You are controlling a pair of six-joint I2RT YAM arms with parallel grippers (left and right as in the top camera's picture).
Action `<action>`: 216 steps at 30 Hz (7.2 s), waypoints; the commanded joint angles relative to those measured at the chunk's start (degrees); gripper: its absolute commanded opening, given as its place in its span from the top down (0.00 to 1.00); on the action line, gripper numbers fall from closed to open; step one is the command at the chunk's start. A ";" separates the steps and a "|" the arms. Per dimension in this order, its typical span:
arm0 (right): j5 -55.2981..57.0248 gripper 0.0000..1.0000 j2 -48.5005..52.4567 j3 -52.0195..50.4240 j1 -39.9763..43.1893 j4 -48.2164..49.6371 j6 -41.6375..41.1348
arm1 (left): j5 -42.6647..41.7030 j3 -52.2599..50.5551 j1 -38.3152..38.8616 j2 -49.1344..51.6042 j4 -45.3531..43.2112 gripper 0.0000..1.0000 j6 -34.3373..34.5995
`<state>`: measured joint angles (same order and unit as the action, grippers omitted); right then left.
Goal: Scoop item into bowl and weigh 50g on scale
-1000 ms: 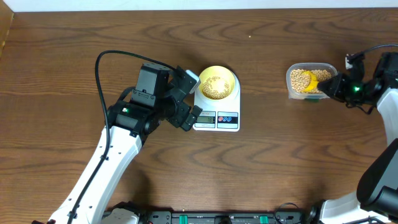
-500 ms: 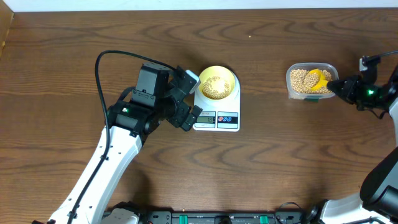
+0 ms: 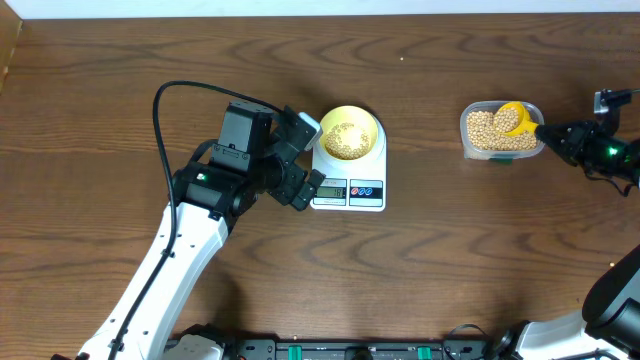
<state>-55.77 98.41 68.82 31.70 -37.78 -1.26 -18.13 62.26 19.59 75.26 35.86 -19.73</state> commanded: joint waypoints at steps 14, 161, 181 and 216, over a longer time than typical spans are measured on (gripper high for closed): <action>-9.81 0.99 0.20 -0.17 -1.86 5.42 -10.80 | -0.70 -0.17 -0.24 -0.39 0.09 0.01 -0.15; 8.31 0.99 0.20 -0.17 -43.80 23.61 21.70 | -0.70 -0.17 -0.24 -0.39 0.11 0.01 -0.15; 8.33 0.99 0.20 -0.17 -43.80 23.63 27.30 | -0.70 -0.17 -0.24 -0.39 0.11 0.01 -0.15; 8.96 0.99 0.20 -0.17 -43.80 23.63 38.25 | -0.70 -0.17 -0.24 -0.39 0.11 0.01 -0.15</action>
<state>-46.44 98.41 68.73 -11.64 -14.26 35.83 -18.13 62.26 19.59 75.26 35.86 -19.73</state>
